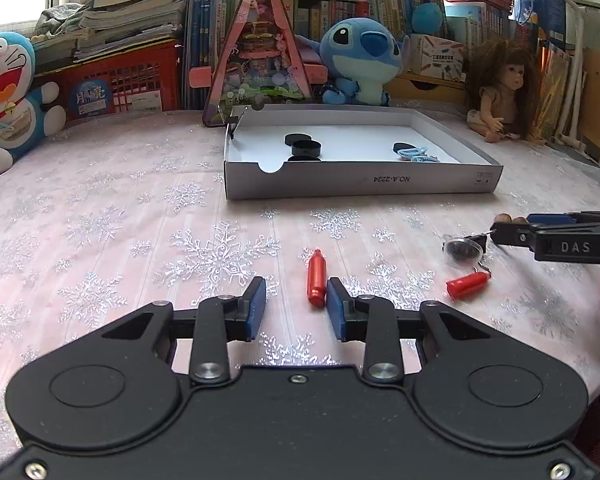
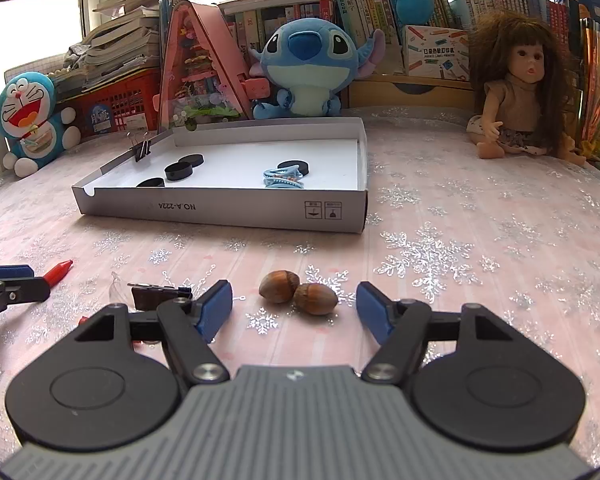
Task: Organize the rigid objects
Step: 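Grasp a red crayon with the left tool while the right tool grasps a brown hazelnut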
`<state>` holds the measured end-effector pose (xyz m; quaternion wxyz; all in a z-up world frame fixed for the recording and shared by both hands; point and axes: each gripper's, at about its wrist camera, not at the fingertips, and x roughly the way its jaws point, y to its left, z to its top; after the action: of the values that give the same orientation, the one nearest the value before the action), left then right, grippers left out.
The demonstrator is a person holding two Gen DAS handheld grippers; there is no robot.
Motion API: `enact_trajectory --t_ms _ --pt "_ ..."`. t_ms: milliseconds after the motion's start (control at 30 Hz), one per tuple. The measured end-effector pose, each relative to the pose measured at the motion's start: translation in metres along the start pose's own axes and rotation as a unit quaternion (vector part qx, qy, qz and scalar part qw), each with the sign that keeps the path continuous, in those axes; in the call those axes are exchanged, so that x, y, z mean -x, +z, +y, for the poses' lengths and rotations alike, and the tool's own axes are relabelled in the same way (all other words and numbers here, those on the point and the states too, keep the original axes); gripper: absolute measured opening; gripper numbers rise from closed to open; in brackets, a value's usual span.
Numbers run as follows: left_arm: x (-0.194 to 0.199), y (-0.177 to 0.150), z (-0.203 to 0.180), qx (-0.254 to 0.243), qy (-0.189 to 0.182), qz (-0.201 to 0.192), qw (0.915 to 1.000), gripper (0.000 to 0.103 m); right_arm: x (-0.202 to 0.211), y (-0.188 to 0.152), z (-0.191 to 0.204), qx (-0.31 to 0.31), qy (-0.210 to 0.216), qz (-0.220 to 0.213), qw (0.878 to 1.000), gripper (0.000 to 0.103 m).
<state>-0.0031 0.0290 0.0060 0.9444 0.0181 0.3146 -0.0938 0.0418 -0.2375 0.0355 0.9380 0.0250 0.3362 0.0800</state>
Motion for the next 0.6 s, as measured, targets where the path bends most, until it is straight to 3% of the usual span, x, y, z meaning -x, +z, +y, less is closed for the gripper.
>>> enact_trajectory --t_ms 233,600 --pt "0.002 -0.002 0.007 0.009 0.018 -0.002 0.9998 0.03 0.009 -0.001 -0.002 -0.005 -0.011 -0.006 1.0 0.055" --pt "-0.003 0.002 0.009 0.016 0.035 -0.009 0.9992 0.03 0.008 -0.003 0.0 0.001 -0.032 -0.005 0.999 0.045"
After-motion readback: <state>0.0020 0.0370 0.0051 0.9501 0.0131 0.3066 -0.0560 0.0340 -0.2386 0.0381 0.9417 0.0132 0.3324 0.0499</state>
